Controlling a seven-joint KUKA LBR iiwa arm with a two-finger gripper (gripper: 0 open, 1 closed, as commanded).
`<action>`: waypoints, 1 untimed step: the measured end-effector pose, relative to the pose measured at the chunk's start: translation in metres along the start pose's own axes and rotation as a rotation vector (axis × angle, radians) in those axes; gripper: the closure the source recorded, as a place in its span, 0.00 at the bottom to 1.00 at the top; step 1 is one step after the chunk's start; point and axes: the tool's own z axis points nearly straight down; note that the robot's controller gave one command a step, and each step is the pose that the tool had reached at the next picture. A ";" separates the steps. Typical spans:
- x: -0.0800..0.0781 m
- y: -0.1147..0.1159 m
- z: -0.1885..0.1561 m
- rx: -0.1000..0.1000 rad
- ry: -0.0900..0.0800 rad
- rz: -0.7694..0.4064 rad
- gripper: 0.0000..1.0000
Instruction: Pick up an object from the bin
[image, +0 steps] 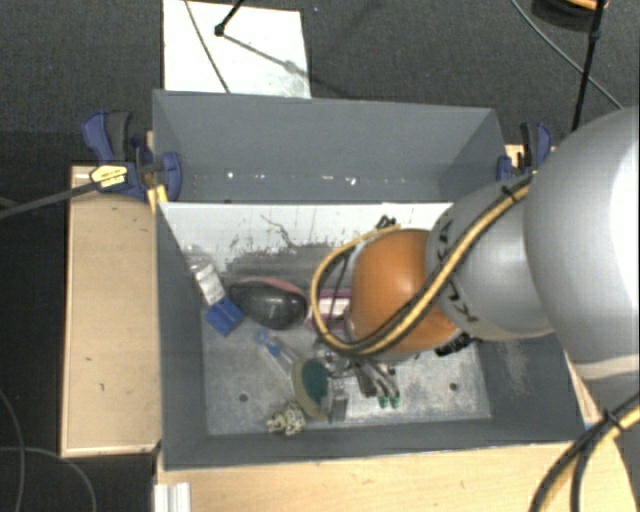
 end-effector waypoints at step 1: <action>-0.030 0.018 -0.123 -0.001 -0.016 0.054 1.00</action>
Offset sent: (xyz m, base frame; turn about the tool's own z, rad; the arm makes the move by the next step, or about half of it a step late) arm 0.0255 0.0193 0.1180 0.0567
